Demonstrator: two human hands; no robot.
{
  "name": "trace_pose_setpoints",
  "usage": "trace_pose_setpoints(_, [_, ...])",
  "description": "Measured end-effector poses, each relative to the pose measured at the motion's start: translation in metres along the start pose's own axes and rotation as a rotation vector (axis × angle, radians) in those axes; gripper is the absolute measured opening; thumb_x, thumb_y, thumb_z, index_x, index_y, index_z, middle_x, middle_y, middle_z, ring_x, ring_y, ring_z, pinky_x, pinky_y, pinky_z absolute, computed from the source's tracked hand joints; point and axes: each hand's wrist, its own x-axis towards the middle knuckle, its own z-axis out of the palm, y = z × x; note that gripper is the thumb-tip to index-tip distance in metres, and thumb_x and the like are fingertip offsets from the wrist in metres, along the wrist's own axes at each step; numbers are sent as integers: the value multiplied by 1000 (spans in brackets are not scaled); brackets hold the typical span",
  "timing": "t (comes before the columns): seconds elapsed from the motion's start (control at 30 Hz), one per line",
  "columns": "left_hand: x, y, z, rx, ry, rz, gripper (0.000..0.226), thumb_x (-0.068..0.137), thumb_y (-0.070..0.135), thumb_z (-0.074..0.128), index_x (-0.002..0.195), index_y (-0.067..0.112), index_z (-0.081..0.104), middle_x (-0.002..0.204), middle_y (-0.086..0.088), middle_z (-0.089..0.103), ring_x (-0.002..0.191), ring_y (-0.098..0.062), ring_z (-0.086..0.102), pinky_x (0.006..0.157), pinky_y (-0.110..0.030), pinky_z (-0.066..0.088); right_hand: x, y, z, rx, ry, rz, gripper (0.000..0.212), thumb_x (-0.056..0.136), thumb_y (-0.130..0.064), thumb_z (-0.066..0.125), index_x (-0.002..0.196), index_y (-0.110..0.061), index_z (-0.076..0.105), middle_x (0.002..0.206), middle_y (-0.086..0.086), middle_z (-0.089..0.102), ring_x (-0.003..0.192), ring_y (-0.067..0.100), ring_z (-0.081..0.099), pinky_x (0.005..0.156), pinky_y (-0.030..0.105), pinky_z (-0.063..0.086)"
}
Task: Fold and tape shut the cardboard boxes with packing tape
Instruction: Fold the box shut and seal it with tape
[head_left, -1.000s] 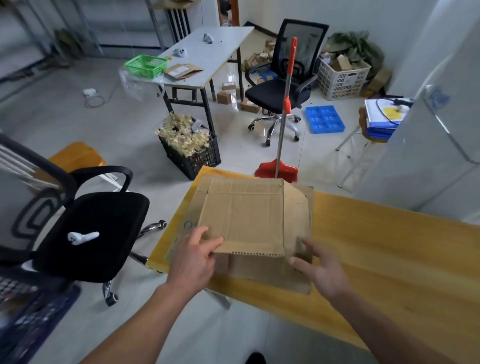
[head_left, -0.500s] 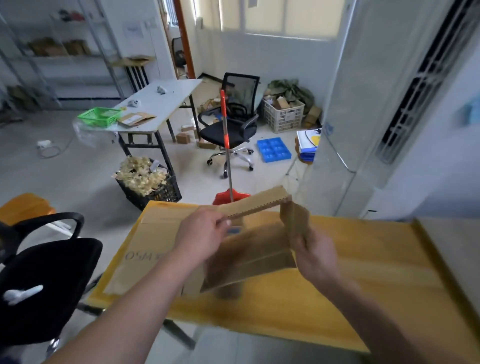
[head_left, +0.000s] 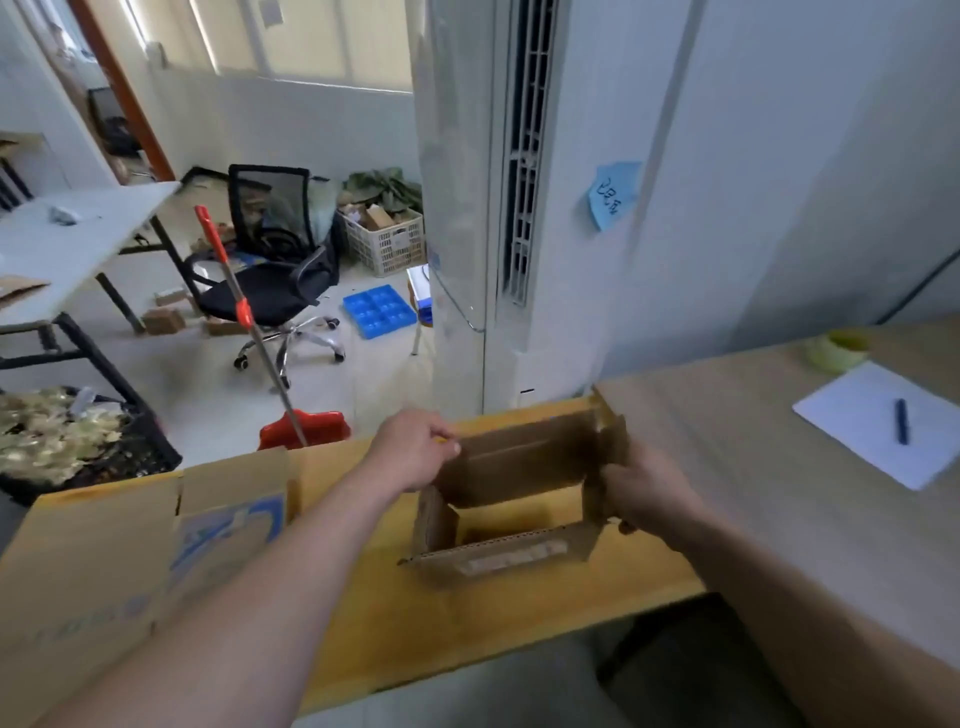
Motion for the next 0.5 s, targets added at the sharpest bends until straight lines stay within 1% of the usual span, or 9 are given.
trace_pose_setpoints(0.07, [4,-1,18,-137,-57,-31,55,84,30,74,135,26,54,137,-3,53,121,-24,53,97,-37,47,0,18,-5,41,-27,98,13,96,-14,50,105,-18,59,96,9,67,80,28,70,54,28,57])
trace_pose_setpoints(0.1, [7,-3,26,-154,-57,-49,65,80,35,77,138,26,49,139,-2,50,122,-24,52,94,-36,47,1,25,-6,52,-21,141,11,96,-16,51,104,-21,58,96,8,68,80,27,70,54,27,58])
trace_pose_setpoints(0.13, [11,-5,33,-138,-35,-62,70,76,42,79,136,25,48,135,-2,50,119,-23,53,89,-33,48,2,31,-6,57,5,181,10,95,-18,53,102,-24,56,95,7,68,79,26,70,53,27,58])
trace_pose_setpoints(0.2, [20,-9,43,-65,30,-55,59,70,54,80,112,23,53,113,2,58,98,-17,58,73,-28,49,7,37,-3,70,76,240,14,91,-19,56,98,-30,51,93,7,66,76,25,69,50,28,57])
trace_pose_setpoints(0.23, [24,-10,47,-16,47,-30,51,69,57,78,97,22,54,98,4,61,85,-15,59,66,-30,49,10,37,0,73,105,257,18,89,-20,58,98,-32,49,93,6,65,75,25,69,47,27,56])
trace_pose_setpoints(0.3, [35,-10,53,46,32,38,44,73,58,74,79,19,54,75,3,60,70,-14,56,59,-33,48,17,33,4,41,156,272,25,82,-19,58,101,-31,47,92,4,63,73,22,67,44,26,51])
trace_pose_setpoints(0.37, [45,-11,55,56,13,79,43,76,56,72,72,17,55,66,1,58,64,-15,55,53,-31,40,25,28,7,-31,188,275,24,75,-20,56,96,-27,48,87,3,62,70,20,66,42,28,49])
trace_pose_setpoints(0.43, [56,-14,55,43,40,81,39,78,51,72,69,17,55,62,1,57,60,-14,54,49,-30,35,29,22,11,-51,196,241,23,68,-19,54,91,-15,52,76,5,63,61,21,65,40,36,48])
trace_pose_setpoints(0.5, [64,-19,55,19,71,81,34,79,47,73,69,22,52,61,4,57,59,-11,53,48,-28,31,28,19,13,-18,199,203,27,65,-17,55,90,-8,54,68,7,63,55,23,65,43,42,53])
